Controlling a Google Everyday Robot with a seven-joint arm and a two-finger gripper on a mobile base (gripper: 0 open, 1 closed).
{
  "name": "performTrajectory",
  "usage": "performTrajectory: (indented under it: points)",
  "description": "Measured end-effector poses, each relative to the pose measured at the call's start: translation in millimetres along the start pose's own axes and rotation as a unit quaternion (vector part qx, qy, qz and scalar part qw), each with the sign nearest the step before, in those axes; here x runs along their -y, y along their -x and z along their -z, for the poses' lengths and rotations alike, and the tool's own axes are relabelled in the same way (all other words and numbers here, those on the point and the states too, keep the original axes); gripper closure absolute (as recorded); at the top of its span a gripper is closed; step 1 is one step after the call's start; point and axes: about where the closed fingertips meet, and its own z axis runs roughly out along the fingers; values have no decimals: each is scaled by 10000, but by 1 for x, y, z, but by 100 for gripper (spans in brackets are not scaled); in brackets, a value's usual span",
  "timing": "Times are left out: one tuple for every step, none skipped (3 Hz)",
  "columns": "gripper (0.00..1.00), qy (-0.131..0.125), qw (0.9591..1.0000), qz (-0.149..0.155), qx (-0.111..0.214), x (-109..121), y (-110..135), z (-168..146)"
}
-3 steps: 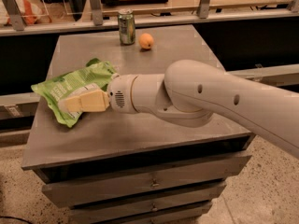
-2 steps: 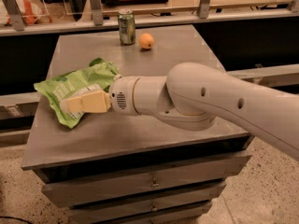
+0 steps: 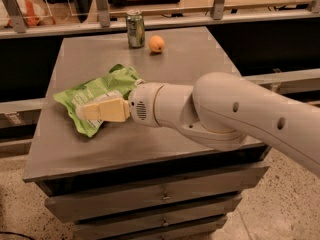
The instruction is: Move green rice chip bag near orange
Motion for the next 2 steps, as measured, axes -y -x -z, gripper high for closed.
performTrajectory:
  points:
    - [0,-140,9988,227,408,8,18,11]
    - [0,-182,9945,724,734,8,27,18]
